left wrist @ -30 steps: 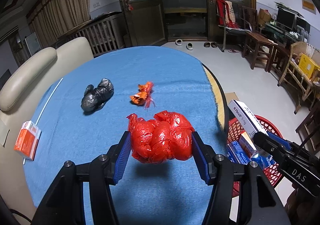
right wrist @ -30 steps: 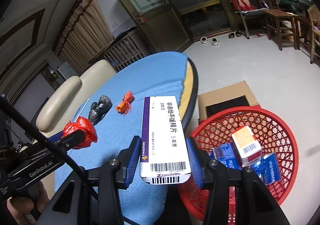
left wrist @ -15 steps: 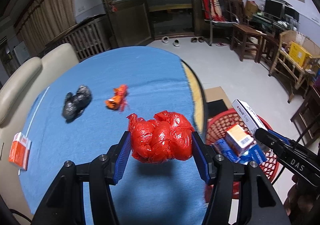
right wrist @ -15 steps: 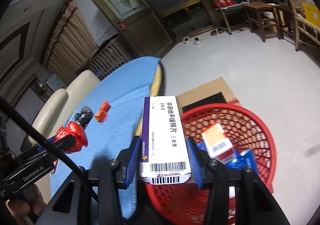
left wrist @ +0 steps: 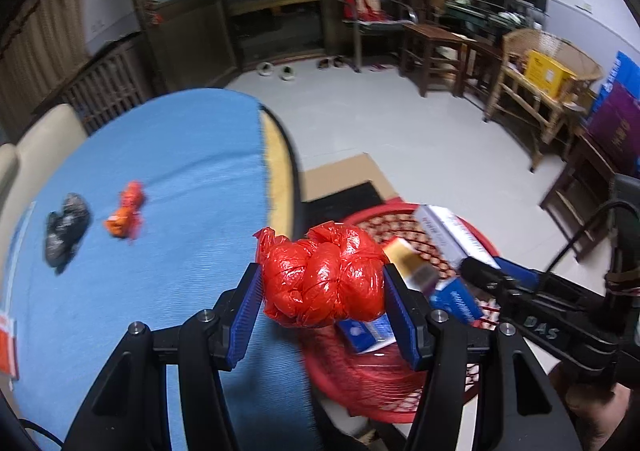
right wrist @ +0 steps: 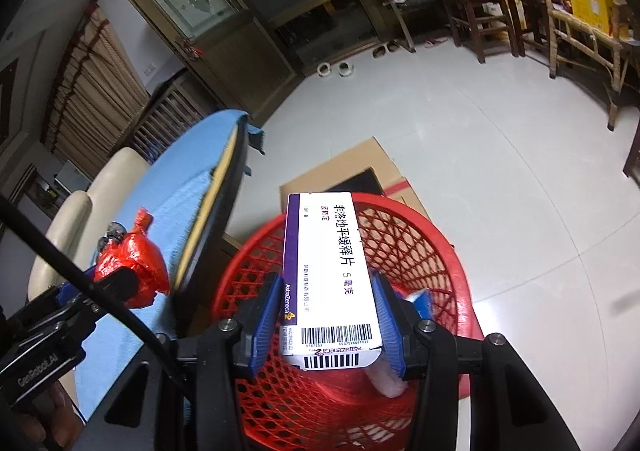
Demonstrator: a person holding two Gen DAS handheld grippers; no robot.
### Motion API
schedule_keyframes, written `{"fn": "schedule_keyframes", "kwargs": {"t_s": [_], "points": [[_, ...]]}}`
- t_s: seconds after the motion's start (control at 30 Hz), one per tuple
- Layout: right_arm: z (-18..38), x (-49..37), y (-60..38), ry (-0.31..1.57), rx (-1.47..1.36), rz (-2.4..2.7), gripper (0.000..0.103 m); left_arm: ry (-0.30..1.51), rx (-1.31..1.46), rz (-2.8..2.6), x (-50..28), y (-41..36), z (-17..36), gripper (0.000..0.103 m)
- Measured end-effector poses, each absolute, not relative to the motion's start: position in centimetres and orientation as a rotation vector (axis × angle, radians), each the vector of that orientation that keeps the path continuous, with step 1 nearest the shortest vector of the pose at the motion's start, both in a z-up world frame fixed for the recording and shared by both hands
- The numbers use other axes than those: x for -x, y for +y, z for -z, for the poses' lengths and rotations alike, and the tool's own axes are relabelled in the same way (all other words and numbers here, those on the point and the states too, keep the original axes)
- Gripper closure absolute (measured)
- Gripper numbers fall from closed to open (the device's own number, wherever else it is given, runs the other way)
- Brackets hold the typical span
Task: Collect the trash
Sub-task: 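Carry the red bag with the left tool while the right tool carries the white box over the red basket, then open both tools to drop the red bag and white box into the basket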
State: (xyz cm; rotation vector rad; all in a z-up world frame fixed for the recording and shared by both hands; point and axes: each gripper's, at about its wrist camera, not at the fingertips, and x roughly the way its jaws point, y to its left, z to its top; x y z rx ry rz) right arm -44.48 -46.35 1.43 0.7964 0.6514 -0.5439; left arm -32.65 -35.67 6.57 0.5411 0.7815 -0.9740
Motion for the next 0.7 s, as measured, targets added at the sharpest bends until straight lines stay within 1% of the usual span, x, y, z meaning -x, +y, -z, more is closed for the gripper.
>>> {"fn": "schedule_keyframes", "kwargs": {"t_s": [0.07,0.1,0.13,0.17,0.3,0.47,0.53,0.6,0.7], "points": [[-0.7,44.6,-46.9,0.673,-0.817,0.553,0.05,0.793,-0.552,0.996,33.0,-36.5,-5.9,0.042],[-0.5,44.7,-47.1,0.677,-0.826,0.552,0.047,0.809,-0.552,1.012,33.0,-36.9,-5.6,0.041],[-0.3,44.9,-47.3,0.681,-0.833,0.555,0.041,0.846,-0.551,1.042,33.0,-37.4,-5.0,0.04],[-0.3,45.1,-47.5,0.68,-0.831,0.564,0.039,0.876,-0.553,1.06,32.9,-37.7,-4.5,0.038],[-0.4,45.8,-48.3,0.668,-0.826,0.603,0.039,0.927,-0.575,1.059,32.7,-38.3,-3.1,0.036],[-0.7,46.5,-49.4,0.649,-0.852,0.653,0.039,0.947,-0.513,1.035,31.1,-37.2,-3.3,0.035],[-0.9,46.3,-49.4,0.649,-0.85,0.658,0.039,0.962,-0.471,1.011,29.9,-36.5,-3.4,0.031],[-1.0,45.5,-49.2,0.659,-0.844,0.65,0.039,0.991,-0.429,1.022,28.9,-36.2,-3.4,0.026],[-1.1,44.2,-48.4,0.673,-0.83,0.629,0.039,1.051,-0.403,1.108,28.9,-36.5,-3.2,0.025]]}}
